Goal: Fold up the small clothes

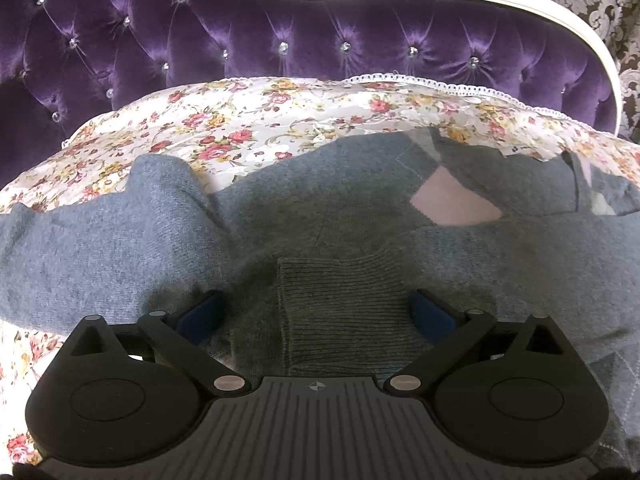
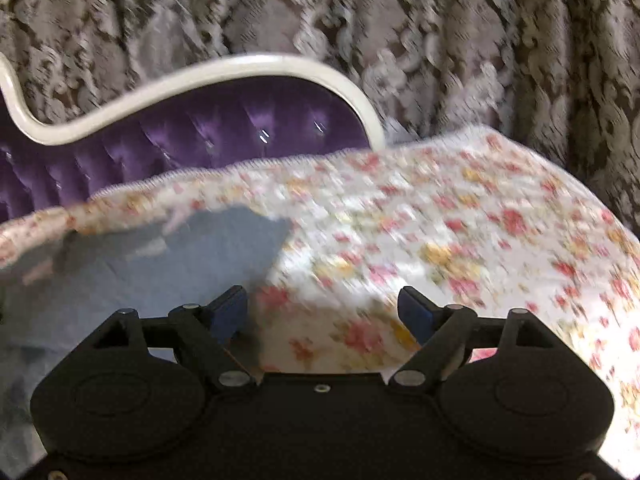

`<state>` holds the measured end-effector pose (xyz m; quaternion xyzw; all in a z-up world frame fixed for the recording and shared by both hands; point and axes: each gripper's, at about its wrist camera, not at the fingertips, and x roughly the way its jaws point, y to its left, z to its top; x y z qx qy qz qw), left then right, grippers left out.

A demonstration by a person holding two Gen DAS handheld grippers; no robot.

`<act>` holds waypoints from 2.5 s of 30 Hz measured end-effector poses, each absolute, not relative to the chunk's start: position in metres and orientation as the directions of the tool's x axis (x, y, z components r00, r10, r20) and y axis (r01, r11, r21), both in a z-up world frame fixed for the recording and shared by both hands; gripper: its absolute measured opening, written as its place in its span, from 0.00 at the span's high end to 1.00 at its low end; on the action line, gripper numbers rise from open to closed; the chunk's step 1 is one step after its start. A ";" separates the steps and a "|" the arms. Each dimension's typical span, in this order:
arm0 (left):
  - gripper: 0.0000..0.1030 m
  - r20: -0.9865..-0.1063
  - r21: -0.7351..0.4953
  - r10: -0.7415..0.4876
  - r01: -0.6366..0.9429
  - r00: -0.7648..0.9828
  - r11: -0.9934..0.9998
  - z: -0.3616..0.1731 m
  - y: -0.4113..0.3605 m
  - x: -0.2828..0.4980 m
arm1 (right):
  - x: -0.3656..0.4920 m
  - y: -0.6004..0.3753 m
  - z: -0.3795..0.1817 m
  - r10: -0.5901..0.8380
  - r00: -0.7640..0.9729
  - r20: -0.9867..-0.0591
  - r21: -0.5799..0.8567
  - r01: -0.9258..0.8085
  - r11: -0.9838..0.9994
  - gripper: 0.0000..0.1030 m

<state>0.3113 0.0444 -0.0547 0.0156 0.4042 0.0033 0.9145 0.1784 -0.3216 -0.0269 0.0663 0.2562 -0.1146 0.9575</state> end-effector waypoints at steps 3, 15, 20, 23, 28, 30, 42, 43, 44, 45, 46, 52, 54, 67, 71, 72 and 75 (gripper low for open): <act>0.00 -0.739 0.030 0.018 0.006 0.673 1.000 -0.055 0.045 0.312 | 0.196 -0.315 -0.026 -0.168 0.849 -0.501 0.061 0.228 0.972 0.17; 0.00 -0.707 -0.010 -0.008 0.001 0.707 1.000 -0.055 0.050 0.305 | 0.204 -0.315 -0.039 -0.148 0.790 -0.595 0.061 0.228 0.972 0.12; 0.01 -0.702 -0.068 -0.067 0.026 0.710 0.997 -0.048 0.059 0.296 | 0.178 -0.294 -0.006 -0.087 0.845 -0.528 0.144 0.189 0.971 0.01; 0.01 -0.678 -0.068 -0.054 0.011 0.733 0.998 -0.040 0.067 0.285 | 0.168 -0.265 0.003 -0.047 0.858 -0.511 0.179 0.161 0.971 0.01; 0.01 -0.646 -0.041 -0.010 -0.022 0.763 0.999 -0.025 0.093 0.269 | 0.166 -0.201 -0.002 0.072 0.855 -0.513 0.234 0.059 0.970 0.01; 0.01 -0.633 -0.050 0.005 -0.048 0.774 0.998 -0.020 0.109 0.263 | 0.169 -0.177 -0.010 0.132 0.847 -0.515 0.273 0.016 0.962 0.01; 0.02 -0.624 -0.097 0.157 -0.275 0.765 0.956 -0.025 0.226 0.245 | 0.168 -0.104 -0.048 0.091 0.841 -0.533 0.156 -0.009 0.988 0.01; 0.02 -0.625 -0.103 0.165 -0.290 0.763 0.951 -0.027 0.236 0.244 | 0.168 -0.103 -0.052 0.087 0.837 -0.540 0.151 -0.005 0.989 0.01; 0.02 -0.623 -0.106 0.176 -0.305 0.763 0.947 -0.028 0.244 0.243 | 0.167 -0.100 -0.054 0.080 0.835 -0.544 0.146 0.001 0.989 0.01; 0.02 -0.618 -0.106 0.190 -0.320 0.763 0.941 -0.029 0.252 0.242 | 0.167 -0.099 -0.055 0.075 0.833 -0.548 0.145 0.006 0.989 0.01; 0.02 -0.613 -0.103 0.206 -0.336 0.762 0.936 -0.030 0.260 0.240 | 0.168 -0.099 -0.056 0.073 0.831 -0.551 0.147 0.010 0.989 0.01; 0.02 -0.579 -0.071 0.290 -0.402 0.762 0.913 -0.032 0.299 0.239 | 0.170 -0.088 -0.064 0.034 0.820 -0.571 0.082 0.016 0.996 0.01; 0.02 -0.573 -0.061 0.313 -0.421 0.758 0.905 -0.032 0.310 0.242 | 0.167 -0.083 -0.066 0.012 0.825 -0.565 0.048 0.019 0.999 0.01; 0.02 -0.610 -0.093 0.363 -0.518 0.705 0.850 -0.040 0.382 0.275 | 0.168 -0.081 -0.069 -0.004 0.826 -0.563 0.030 0.026 0.999 0.01; 0.26 -0.652 -0.149 0.307 -0.515 0.693 0.844 -0.047 0.396 0.290 | 0.168 -0.081 -0.070 -0.004 0.826 -0.564 0.030 0.026 0.999 0.01; 0.28 -0.664 -0.165 0.294 -0.519 0.687 0.839 -0.049 0.399 0.292 | 0.169 -0.081 -0.070 -0.004 0.825 -0.565 0.030 0.026 0.999 0.01; 0.92 -0.646 -0.161 0.328 -0.543 0.689 0.824 -0.045 0.400 0.293 | 0.169 -0.081 -0.070 -0.004 0.825 -0.566 0.030 0.026 0.999 0.01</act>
